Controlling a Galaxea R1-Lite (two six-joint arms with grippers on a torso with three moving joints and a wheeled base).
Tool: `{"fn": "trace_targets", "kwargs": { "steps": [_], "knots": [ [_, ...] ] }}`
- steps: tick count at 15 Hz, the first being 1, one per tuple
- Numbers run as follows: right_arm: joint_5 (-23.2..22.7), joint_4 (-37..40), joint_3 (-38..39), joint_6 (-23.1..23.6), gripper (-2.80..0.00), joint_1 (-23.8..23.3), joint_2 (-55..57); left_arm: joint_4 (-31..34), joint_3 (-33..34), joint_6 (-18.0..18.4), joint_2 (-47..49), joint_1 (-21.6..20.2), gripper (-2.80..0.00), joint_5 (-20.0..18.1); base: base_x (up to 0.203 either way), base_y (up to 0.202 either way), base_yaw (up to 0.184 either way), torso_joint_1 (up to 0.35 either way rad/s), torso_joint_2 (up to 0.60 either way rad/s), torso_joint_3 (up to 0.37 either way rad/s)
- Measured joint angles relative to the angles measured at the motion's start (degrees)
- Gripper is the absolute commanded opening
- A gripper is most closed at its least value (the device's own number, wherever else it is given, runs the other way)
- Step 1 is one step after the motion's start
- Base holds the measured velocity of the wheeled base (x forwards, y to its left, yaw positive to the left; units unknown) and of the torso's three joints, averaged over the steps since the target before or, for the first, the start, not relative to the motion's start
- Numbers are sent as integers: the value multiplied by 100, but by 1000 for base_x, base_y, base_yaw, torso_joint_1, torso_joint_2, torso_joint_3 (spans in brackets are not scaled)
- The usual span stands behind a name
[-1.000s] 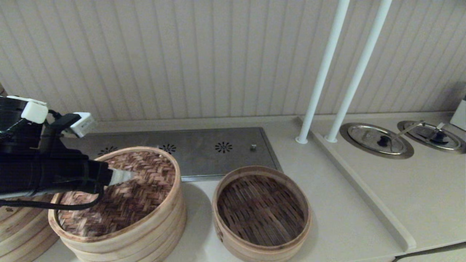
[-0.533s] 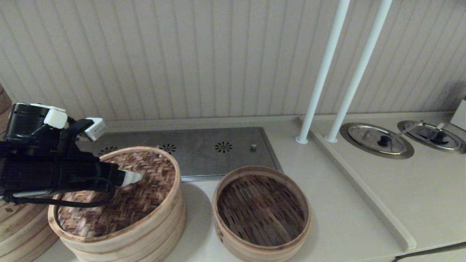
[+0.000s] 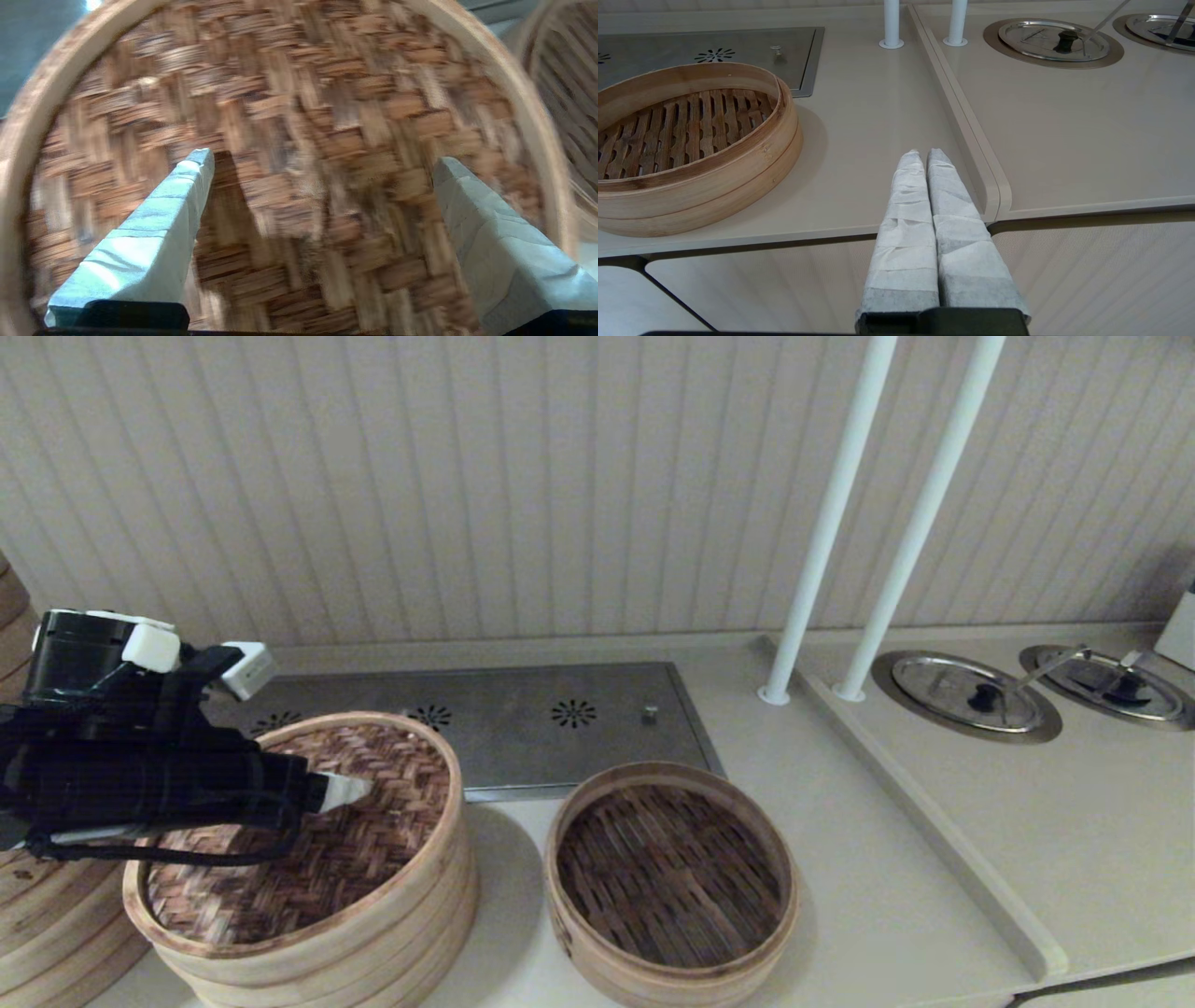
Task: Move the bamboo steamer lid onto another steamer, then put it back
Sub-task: Pick up the steamer
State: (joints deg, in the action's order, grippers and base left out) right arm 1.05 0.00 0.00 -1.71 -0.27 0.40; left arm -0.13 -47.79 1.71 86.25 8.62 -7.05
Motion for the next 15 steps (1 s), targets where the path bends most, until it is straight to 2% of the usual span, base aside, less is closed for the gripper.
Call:
{"fn": "trace_targets", "kwargs": {
  "steps": [3,15],
  "knots": [
    [0,0,0,-5,-280,0,0,-87,7,5,7,-46,-280,187,0,0,0,0,0,0],
    [0,0,0,-2,-280,0,0,-336,296,49,-47,-68,-280,217,0,0,0,0,0,0]
  ]
}}
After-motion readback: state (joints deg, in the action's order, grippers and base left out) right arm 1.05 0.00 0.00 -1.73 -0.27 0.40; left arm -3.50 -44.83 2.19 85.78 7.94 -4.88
